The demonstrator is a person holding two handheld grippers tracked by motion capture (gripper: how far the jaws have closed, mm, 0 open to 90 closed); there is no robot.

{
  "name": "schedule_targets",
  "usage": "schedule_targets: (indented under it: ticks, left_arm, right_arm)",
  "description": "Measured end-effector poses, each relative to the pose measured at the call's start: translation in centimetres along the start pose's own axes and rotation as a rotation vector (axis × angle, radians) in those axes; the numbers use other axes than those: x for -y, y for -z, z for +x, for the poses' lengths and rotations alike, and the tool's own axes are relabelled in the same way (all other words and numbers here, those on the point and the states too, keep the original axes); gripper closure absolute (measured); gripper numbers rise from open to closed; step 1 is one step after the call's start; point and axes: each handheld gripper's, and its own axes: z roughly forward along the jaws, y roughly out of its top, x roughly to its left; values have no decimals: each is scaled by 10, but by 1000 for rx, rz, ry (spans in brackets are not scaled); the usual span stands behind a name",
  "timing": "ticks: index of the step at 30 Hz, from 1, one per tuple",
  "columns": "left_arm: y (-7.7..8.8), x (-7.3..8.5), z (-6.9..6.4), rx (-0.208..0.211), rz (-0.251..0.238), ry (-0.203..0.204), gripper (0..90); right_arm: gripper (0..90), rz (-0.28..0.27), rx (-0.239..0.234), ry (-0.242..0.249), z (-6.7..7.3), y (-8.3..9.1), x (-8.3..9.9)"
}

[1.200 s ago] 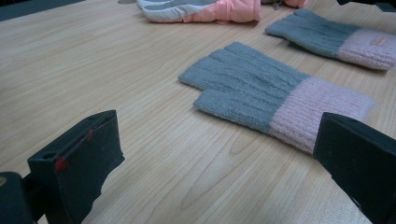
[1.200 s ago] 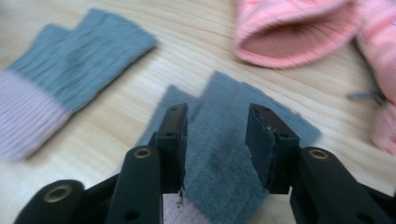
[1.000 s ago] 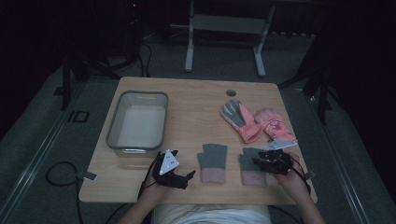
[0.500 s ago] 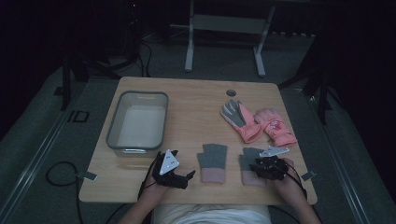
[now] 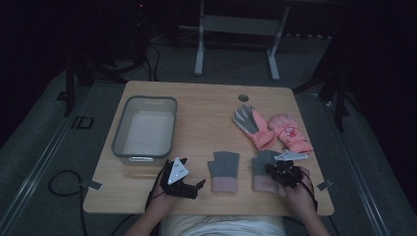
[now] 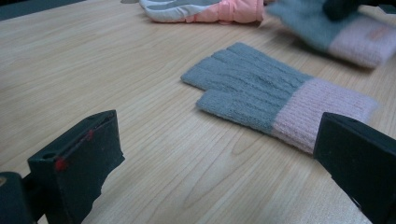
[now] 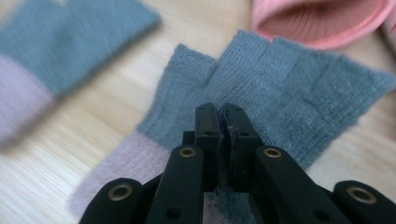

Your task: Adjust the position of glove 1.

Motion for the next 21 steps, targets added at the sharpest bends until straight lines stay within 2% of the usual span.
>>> schedule_targets:
  ticks: [3,6,7,9,16,21]
  left_arm:
    - [0,0,0,1,0,0,7]
    - [0,0,0,1,-2,1,7]
    - [0,0,0,1,-2,1,7]
    - [0,0,0,4,-1,0,7]
    - [1,0,1,4,-4,4,7]
    - [0,0,1,9,-5,8,7]
  right_arm:
    - [857,-41,-9,-16,5,12,-17]
    - [858,-77,-19,-2,16,22,-35]
    - [858,-77,-19,-2,16,22,-35]
    - [858,-102,-36,15,29,25,-50]
    - [857,-128,-123,13,61,11,-70]
    - [857,-90,-169,29,81,-5,-68]
